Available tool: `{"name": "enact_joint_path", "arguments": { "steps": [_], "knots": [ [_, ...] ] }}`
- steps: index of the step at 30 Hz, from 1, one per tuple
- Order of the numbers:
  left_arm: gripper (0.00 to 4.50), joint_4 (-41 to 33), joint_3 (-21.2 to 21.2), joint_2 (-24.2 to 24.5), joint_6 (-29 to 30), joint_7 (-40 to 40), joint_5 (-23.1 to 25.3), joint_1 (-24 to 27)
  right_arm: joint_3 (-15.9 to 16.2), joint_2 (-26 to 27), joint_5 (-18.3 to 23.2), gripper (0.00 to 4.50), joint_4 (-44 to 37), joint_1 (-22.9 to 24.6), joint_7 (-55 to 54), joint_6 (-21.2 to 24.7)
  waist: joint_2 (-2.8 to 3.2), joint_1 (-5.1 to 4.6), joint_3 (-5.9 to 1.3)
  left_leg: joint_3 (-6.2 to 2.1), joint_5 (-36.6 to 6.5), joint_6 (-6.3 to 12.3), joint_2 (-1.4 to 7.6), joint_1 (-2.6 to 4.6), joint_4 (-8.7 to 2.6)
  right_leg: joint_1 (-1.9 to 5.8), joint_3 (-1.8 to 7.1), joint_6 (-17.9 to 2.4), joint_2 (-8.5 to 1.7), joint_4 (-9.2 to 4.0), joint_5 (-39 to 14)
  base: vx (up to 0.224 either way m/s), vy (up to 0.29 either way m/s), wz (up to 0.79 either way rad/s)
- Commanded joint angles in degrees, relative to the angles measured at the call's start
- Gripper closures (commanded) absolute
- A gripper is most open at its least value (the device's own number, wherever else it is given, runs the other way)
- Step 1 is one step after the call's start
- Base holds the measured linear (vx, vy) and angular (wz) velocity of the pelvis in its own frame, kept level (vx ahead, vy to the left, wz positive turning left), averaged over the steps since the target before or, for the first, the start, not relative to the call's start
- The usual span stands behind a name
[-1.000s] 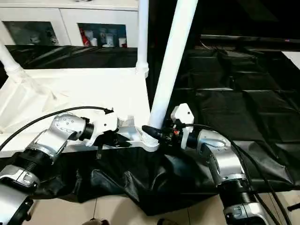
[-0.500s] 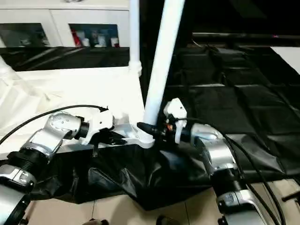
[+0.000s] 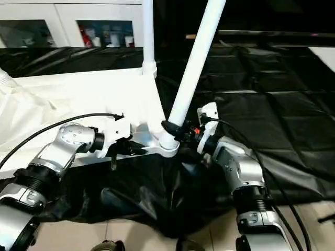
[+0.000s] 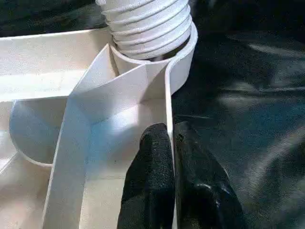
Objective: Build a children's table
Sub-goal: Insert table leg to table base
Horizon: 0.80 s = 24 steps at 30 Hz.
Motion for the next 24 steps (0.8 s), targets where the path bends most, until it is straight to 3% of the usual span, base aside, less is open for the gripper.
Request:
{"name": "enact_joint_path", "arguments": {
  "steps": [1, 2, 6, 7, 10, 11, 14, 18, 21, 24],
  "knots": [
    [4.50, -2.10, 0.17, -0.87, -0.47, -0.14, -1.31, -0.74, -0.24, -0.70, -0.59, 2.63, -3.01, 0.43, -1.09, 0.46, -0.58, 0.49, -4.94, -0.26, -10.54, 4.28, 2.04, 0.44, -3.10, 3.23, 3.15, -12.54, -3.53, -3.19, -15.92, 0.061, -0.037, 0.05],
    [4.50, -2.16, 0.18, -0.93, -0.45, -0.20, -1.29, -0.71, -0.03, -0.77, -0.66, 2.63, -3.81, 0.30, -1.19, 0.44, -0.56, 0.79, -5.35, -0.23, -5.95, 5.57, 1.94, -0.17, -2.68, 3.58, 3.12, -13.37, -3.30, -2.02, -9.45, 0.055, -0.029, 0.00],
    [4.50, -2.20, 0.15, -1.03, -0.41, -0.41, -1.20, -0.78, 0.15, -0.68, 0.04, 2.63, -6.59, -0.29, -1.46, 1.13, -0.49, 1.09, -5.87, -0.13, -2.23, 7.80, 1.75, -0.45, -2.04, 3.89, 2.99, -15.20, -2.94, -0.75, -1.15, 0.014, -0.007, 0.00],
    [4.50, -2.24, 0.14, -1.05, -0.36, -0.40, -1.20, -0.78, -0.02, -0.59, 0.10, 2.63, -6.73, -0.49, -1.66, 0.95, -0.43, 1.18, -5.84, -0.02, -1.92, 8.45, 1.75, -0.46, -1.88, 3.64, 2.98, -15.39, -2.86, -0.68, -0.11, 0.000, 0.000, 0.00],
    [4.50, -2.43, 0.17, -1.15, -0.15, -0.30, -1.40, -0.74, -0.27, -0.50, 0.27, 2.63, -7.44, -1.16, -2.06, 1.02, -0.38, 1.29, -5.46, 0.04, -5.17, 7.74, 1.85, -0.33, -2.07, 3.49, 2.88, -14.62, -2.95, -1.38, -5.80, 0.000, 0.000, 0.00],
    [4.50, -2.53, 0.15, -1.18, -0.07, -0.27, -1.45, -0.71, -0.20, -0.60, 0.20, 2.63, -7.67, -1.25, -2.10, 1.11, -0.28, 1.40, -5.28, 0.04, -7.30, 6.35, 1.94, -0.12, -2.21, 3.34, 2.93, -13.51, -2.99, -1.81, -10.33, 0.000, 0.000, 0.00],
    [4.50, -2.55, 0.26, -1.42, 0.07, -0.17, -1.66, -0.62, 1.14, -1.37, -1.36, 2.63, -7.82, -1.58, -1.80, 0.61, -0.46, 1.48, -5.17, 0.00, -8.44, 4.99, 1.84, -0.10, -2.23, 3.29, 3.02, -12.24, -3.02, -2.06, -13.28, 0.000, 0.000, 0.00],
    [4.50, -2.60, 0.33, -1.62, 0.19, -0.13, -1.53, -0.61, 3.83, -3.08, -3.74, 2.63, -8.20, -1.30, -0.48, 1.12, -0.70, 1.51, -5.30, -0.04, -7.37, 4.56, 1.71, -0.28, -2.10, 3.41, 3.03, -11.33, -2.91, -1.89, -13.37, 0.000, 0.000, 0.00],
    [4.50, -2.27, 0.51, -1.76, 0.48, -0.34, -1.74, -0.76, 6.55, -4.86, -6.72, 2.63, -7.27, -0.86, 0.32, 0.86, -0.71, 1.58, -5.38, -0.05, -6.27, 5.17, 1.67, -0.37, -1.97, 3.45, 3.01, -11.38, -2.82, -1.65, -11.62, 0.000, 0.000, 0.00],
    [4.50, -2.26, 0.56, -1.77, 0.76, -0.72, -1.86, -0.82, 7.31, -5.34, -7.66, 2.63, -6.86, -0.69, 0.30, 1.09, -0.76, 1.58, -5.47, 0.01, -6.20, 5.61, 1.58, -0.42, -1.83, 3.54, 2.99, -11.72, -2.81, -1.64, -11.12, 0.000, 0.000, 0.00]
  ]
}}
